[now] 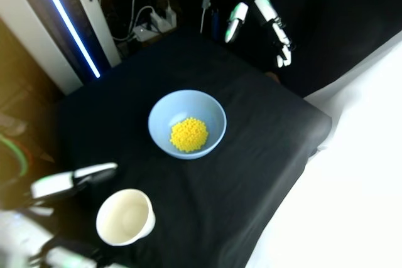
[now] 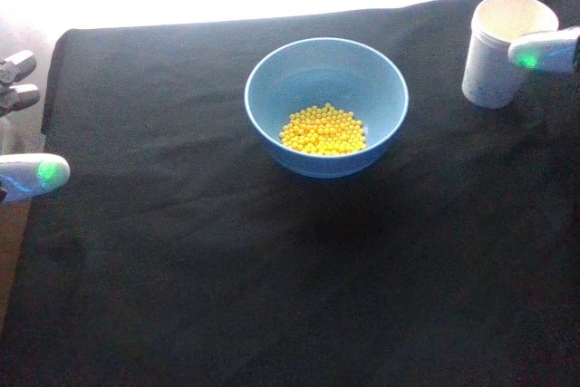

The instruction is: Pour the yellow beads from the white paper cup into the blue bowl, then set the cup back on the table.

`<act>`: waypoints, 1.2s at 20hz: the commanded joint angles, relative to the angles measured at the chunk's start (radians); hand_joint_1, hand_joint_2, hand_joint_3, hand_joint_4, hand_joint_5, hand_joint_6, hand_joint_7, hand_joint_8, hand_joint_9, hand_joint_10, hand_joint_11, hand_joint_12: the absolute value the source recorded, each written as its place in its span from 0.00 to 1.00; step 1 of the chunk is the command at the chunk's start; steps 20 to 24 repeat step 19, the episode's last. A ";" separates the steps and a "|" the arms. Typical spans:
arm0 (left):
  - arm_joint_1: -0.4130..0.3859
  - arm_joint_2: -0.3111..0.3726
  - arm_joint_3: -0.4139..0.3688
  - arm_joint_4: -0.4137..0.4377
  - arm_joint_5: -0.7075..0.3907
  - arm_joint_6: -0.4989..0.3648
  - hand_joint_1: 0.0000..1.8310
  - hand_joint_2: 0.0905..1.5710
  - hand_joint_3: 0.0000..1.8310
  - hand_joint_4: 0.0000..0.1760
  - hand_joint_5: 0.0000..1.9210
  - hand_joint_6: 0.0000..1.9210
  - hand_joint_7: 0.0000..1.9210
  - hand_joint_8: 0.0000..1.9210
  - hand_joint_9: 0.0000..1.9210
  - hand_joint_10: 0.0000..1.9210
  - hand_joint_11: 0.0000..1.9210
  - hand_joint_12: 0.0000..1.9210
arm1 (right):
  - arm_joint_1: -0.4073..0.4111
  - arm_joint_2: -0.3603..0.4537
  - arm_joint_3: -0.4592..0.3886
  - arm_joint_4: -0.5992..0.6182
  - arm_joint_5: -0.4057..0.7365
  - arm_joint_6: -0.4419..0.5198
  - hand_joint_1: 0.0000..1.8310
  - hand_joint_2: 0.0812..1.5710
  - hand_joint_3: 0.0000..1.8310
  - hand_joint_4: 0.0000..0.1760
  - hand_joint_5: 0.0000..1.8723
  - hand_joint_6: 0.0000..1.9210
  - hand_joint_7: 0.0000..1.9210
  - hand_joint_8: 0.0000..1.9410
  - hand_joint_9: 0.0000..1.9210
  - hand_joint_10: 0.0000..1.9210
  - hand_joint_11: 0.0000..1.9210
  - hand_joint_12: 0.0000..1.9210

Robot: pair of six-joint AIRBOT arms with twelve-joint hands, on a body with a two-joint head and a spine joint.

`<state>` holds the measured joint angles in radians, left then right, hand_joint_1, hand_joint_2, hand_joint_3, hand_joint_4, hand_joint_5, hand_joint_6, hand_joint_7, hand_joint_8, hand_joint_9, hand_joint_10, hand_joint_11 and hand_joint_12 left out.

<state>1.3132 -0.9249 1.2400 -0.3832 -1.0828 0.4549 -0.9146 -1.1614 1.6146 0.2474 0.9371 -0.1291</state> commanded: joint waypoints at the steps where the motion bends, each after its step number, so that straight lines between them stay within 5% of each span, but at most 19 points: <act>1: -0.007 0.014 0.006 -0.029 -0.132 -0.011 0.30 0.50 0.00 0.15 0.01 0.00 0.15 0.00 0.13 0.00 0.00 0.26 | 0.019 0.018 -0.009 0.005 0.121 0.007 0.50 0.40 0.00 1.00 0.00 0.00 0.01 0.00 0.06 0.00 0.00 0.34; 2: -0.007 0.022 0.003 -0.034 -0.142 -0.011 0.30 0.51 0.00 0.05 0.02 0.00 0.16 0.00 0.14 0.00 0.00 0.30 | 0.024 0.034 -0.021 -0.001 0.121 -0.004 0.50 0.38 0.00 1.00 0.00 0.00 0.00 0.00 0.06 0.00 0.00 0.27; 5: -0.007 0.055 -0.017 -0.049 -0.198 -0.010 0.27 0.53 0.00 0.00 0.00 0.00 0.15 0.00 0.13 0.00 0.00 0.33 | 0.047 0.110 -0.098 -0.031 0.127 -0.071 0.47 0.36 0.00 1.00 0.00 0.00 0.00 0.00 0.07 0.00 0.00 0.29; 6: -0.005 0.068 -0.030 -0.059 -0.231 -0.009 0.26 0.50 0.00 0.14 0.00 0.00 0.14 0.00 0.14 0.00 0.00 0.35 | 0.051 0.122 -0.113 -0.044 0.142 -0.072 0.45 0.36 0.00 1.00 0.00 0.00 0.01 0.00 0.05 0.00 0.00 0.25; 10: 0.025 0.142 -0.111 -0.079 -0.368 0.028 0.26 0.48 0.00 0.20 0.00 0.00 0.13 0.00 0.11 0.00 0.00 0.31 | 0.051 0.163 -0.187 -0.050 0.216 -0.076 0.44 0.33 0.00 1.00 0.00 0.00 0.00 0.00 0.04 0.01 0.00 0.20; 11: 0.035 0.160 -0.129 -0.082 -0.407 0.033 0.24 0.48 0.00 0.14 0.00 0.00 0.13 0.00 0.12 0.00 0.00 0.32 | 0.051 0.175 -0.205 -0.051 0.240 -0.079 0.43 0.33 0.00 1.00 0.00 0.00 0.00 0.00 0.02 0.00 0.00 0.14; 14: 0.081 0.218 -0.189 -0.101 -0.529 0.067 0.17 0.53 0.01 0.00 0.00 0.00 0.13 0.00 0.14 0.00 0.00 0.38 | 0.051 0.203 -0.252 -0.051 0.305 -0.079 0.39 0.33 0.00 1.00 0.00 0.00 0.00 0.00 0.03 0.00 0.00 0.15; 16: 0.105 0.237 -0.208 -0.116 -0.607 0.075 0.14 0.55 0.01 0.06 0.00 0.00 0.13 0.00 0.14 0.00 0.00 0.40 | 0.051 0.219 -0.276 -0.051 0.321 -0.079 0.39 0.32 0.00 1.00 0.00 0.00 0.00 0.00 0.03 0.00 0.00 0.18; 17: 0.121 0.246 -0.211 -0.123 -0.648 0.075 0.10 0.61 0.01 0.30 0.00 0.00 0.14 0.00 0.13 0.00 0.00 0.35 | 0.051 0.231 -0.285 -0.051 0.327 -0.079 0.40 0.32 0.00 1.00 0.00 0.00 0.00 0.00 0.02 0.00 0.00 0.19; 18: 0.121 0.254 -0.216 -0.121 -0.649 0.077 0.10 0.61 0.01 0.30 0.00 0.00 0.14 0.00 0.13 0.00 0.00 0.35 | 0.051 0.236 -0.289 -0.051 0.335 -0.079 0.40 0.32 0.00 1.00 0.00 0.00 0.00 0.00 0.02 0.00 0.00 0.19; 19: 0.121 0.268 -0.223 -0.120 -0.649 0.090 0.09 0.68 0.01 0.48 0.00 0.00 0.13 0.00 0.11 0.00 0.00 0.27 | 0.051 0.238 -0.291 -0.051 0.350 -0.079 0.40 0.32 0.00 1.00 0.00 0.00 0.00 0.00 0.01 0.00 0.00 0.13; 24: 0.121 0.268 -0.223 -0.120 -0.649 0.090 0.09 0.68 0.01 0.48 0.00 0.00 0.13 0.00 0.11 0.00 0.00 0.27 | 0.051 0.238 -0.291 -0.051 0.350 -0.079 0.40 0.32 0.00 1.00 0.00 0.00 0.00 0.00 0.01 0.00 0.00 0.13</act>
